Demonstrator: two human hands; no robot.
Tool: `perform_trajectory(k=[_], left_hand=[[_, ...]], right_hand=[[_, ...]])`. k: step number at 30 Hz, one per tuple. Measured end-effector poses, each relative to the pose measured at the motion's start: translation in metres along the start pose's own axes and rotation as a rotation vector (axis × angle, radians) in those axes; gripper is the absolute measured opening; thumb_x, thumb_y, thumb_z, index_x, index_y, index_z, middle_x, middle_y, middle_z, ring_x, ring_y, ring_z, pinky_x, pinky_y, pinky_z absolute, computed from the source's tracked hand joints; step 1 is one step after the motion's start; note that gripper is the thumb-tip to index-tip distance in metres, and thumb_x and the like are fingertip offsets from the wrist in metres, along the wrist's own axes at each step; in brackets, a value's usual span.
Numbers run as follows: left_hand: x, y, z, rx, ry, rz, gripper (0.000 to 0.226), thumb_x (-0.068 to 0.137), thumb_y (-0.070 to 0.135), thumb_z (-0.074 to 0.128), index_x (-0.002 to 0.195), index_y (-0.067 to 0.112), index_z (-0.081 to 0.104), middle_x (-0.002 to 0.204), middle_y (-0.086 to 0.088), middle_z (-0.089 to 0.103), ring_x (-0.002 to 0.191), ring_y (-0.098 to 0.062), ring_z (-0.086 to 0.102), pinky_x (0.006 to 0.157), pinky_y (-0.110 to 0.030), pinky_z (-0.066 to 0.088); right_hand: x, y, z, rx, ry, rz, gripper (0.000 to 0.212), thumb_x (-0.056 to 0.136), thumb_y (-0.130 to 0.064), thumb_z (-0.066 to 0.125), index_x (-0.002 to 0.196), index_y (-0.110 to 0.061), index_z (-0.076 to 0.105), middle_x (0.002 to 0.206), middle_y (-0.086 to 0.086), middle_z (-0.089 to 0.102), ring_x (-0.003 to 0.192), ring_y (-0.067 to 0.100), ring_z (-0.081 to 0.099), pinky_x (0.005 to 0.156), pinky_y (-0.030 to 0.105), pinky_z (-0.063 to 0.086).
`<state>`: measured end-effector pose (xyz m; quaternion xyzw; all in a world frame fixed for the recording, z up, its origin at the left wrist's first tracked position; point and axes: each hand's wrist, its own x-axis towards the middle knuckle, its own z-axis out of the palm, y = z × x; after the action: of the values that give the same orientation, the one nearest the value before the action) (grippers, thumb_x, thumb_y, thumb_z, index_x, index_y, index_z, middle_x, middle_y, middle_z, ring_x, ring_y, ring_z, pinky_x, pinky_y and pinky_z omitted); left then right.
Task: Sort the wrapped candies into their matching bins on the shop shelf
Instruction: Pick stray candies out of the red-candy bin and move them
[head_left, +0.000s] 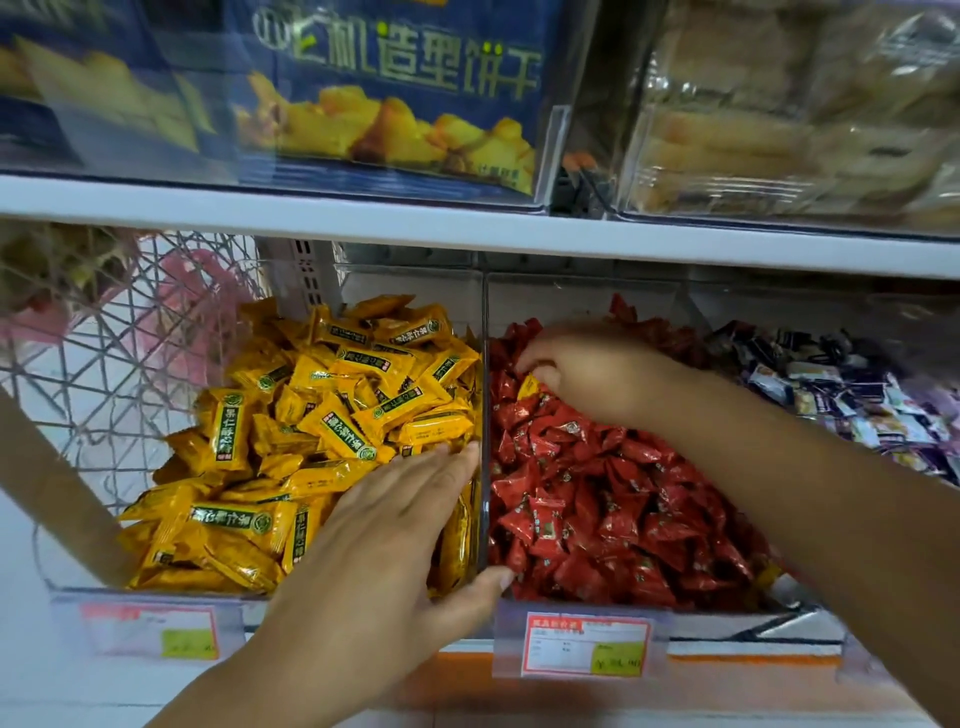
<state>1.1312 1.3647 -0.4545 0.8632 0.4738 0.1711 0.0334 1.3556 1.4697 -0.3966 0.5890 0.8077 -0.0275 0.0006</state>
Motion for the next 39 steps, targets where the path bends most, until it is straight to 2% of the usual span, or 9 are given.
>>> perform_trajectory(k=[4,12,16,19,22,27,34,37,39], left_hand=[[0.0,0.001,-0.001,-0.048,-0.006,-0.013,0.078,0.09,0.075,0.021,0.145,0.023,0.037,0.138,0.012,0.051,0.128,0.006,0.02,0.101,-0.033,0.036],[0.0,0.002,-0.002,-0.162,-0.031,-0.028,0.088,0.081,0.083,0.02,0.151,0.03,0.026,0.147,0.015,0.038,0.133,0.008,0.016,0.109,-0.024,0.016],[0.0,0.004,-0.003,-0.16,-0.046,-0.031,0.089,0.077,0.081,0.028,0.151,0.033,0.017,0.151,0.019,0.029,0.133,0.012,0.006,0.107,-0.016,0.003],[0.001,0.005,-0.008,-0.134,-0.065,-0.018,0.085,0.069,0.083,0.016,0.141,0.046,-0.009,0.144,0.033,0.005,0.126,0.02,-0.012,0.101,-0.004,-0.012],[0.002,0.004,-0.009,-0.13,-0.091,-0.017,0.082,0.066,0.085,0.011,0.133,0.05,-0.02,0.139,0.036,-0.005,0.121,0.023,-0.019,0.096,0.0,-0.016],[0.003,-0.001,-0.005,-0.134,-0.094,-0.001,0.084,0.065,0.093,0.009,0.134,0.053,-0.014,0.14,0.035,0.0,0.117,0.029,-0.023,0.097,0.0,-0.013],[0.002,-0.001,-0.007,-0.157,-0.152,-0.014,0.074,0.062,0.094,0.006,0.125,0.065,-0.022,0.146,0.036,-0.005,0.125,0.023,-0.018,0.102,-0.005,-0.011],[0.003,0.002,-0.01,-0.146,-0.158,-0.014,0.073,0.06,0.094,0.002,0.121,0.066,-0.028,0.142,0.038,-0.01,0.12,0.025,-0.022,0.098,-0.002,-0.014],[0.003,0.003,-0.01,-0.149,-0.15,-0.013,0.074,0.064,0.093,0.008,0.123,0.063,-0.025,0.141,0.038,-0.008,0.12,0.025,-0.02,0.098,-0.001,-0.014]], right_hand=[[0.017,0.005,0.029,-0.115,-0.045,0.081,0.049,0.093,-0.004,0.049,0.138,-0.024,0.049,0.135,0.011,0.046,0.13,0.028,0.036,0.102,0.036,0.04],[-0.037,0.003,-0.01,0.311,0.13,0.106,0.017,0.086,-0.033,0.065,0.102,-0.032,0.068,0.092,-0.005,0.064,0.081,0.009,0.058,0.069,0.028,0.045],[-0.034,-0.027,-0.035,0.52,0.164,0.018,0.023,0.089,-0.043,0.062,0.111,-0.044,0.056,0.088,-0.024,0.057,0.066,-0.016,0.053,0.057,0.004,0.038],[-0.009,-0.016,-0.034,0.572,0.143,0.059,0.028,0.096,-0.042,0.052,0.121,-0.032,0.061,0.098,-0.018,0.061,0.075,-0.011,0.051,0.066,0.004,0.039],[0.008,0.008,-0.016,0.248,-0.045,0.171,0.032,0.099,-0.039,0.048,0.124,-0.022,0.058,0.119,0.004,0.062,0.103,0.017,0.059,0.092,0.03,0.047],[0.011,-0.006,0.032,-0.042,-0.241,0.109,0.072,0.09,-0.066,0.043,0.151,-0.042,0.015,0.161,-0.001,0.012,0.146,0.031,0.011,0.115,0.054,0.009],[-0.045,-0.006,0.011,-0.07,-0.505,-0.005,0.062,0.091,-0.066,0.038,0.148,-0.046,0.023,0.161,-0.014,0.008,0.148,0.024,0.0,0.118,0.049,0.003],[-0.051,-0.005,-0.021,0.174,-0.567,-0.021,0.047,0.09,-0.06,0.049,0.135,-0.044,0.05,0.15,-0.015,0.037,0.139,0.01,0.03,0.115,0.032,0.023],[-0.029,-0.001,-0.028,0.298,-0.344,-0.003,0.032,0.097,-0.044,0.05,0.124,-0.031,0.061,0.132,-0.012,0.056,0.118,0.005,0.051,0.099,0.02,0.039]])
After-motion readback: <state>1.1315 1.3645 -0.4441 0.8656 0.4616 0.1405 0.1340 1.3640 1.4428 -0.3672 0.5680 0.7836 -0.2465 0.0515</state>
